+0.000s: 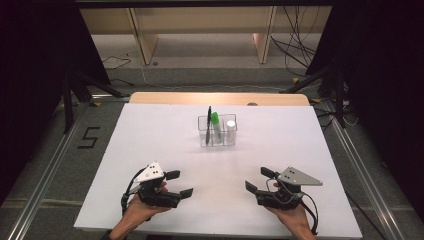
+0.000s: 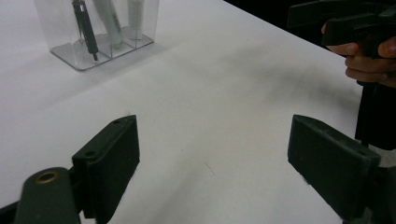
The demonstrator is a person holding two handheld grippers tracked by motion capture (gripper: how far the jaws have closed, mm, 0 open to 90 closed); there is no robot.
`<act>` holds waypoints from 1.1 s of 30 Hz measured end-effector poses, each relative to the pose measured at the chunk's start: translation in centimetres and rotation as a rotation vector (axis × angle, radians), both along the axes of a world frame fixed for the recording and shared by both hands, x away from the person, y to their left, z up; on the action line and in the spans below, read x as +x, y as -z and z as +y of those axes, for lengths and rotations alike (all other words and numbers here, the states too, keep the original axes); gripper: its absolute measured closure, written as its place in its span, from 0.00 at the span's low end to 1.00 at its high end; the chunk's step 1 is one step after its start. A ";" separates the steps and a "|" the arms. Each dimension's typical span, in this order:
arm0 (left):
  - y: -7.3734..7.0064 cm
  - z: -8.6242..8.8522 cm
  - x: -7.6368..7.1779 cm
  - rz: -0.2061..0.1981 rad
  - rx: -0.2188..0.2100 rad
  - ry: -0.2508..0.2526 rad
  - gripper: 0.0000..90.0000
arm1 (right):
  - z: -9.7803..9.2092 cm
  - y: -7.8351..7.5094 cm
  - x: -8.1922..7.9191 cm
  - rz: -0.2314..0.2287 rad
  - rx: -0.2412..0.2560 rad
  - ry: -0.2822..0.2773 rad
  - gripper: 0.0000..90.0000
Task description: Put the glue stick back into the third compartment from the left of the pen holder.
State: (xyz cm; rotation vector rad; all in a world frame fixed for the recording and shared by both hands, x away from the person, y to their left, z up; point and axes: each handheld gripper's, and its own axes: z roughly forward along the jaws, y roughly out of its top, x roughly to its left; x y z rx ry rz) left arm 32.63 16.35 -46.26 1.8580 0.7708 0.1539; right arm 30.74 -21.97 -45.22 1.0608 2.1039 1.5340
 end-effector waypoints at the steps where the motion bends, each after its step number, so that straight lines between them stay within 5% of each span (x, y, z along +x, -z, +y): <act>1: 0.0 0.0 0.0 0.000 0.001 0.001 0.18 | -0.1 0.1 -0.1 0.002 0.003 0.002 0.28; 33: 0.1 0.0 -0.2 0.000 0.010 0.012 0.18 | -0.5 0.7 -0.7 -0.004 -0.014 0.012 0.24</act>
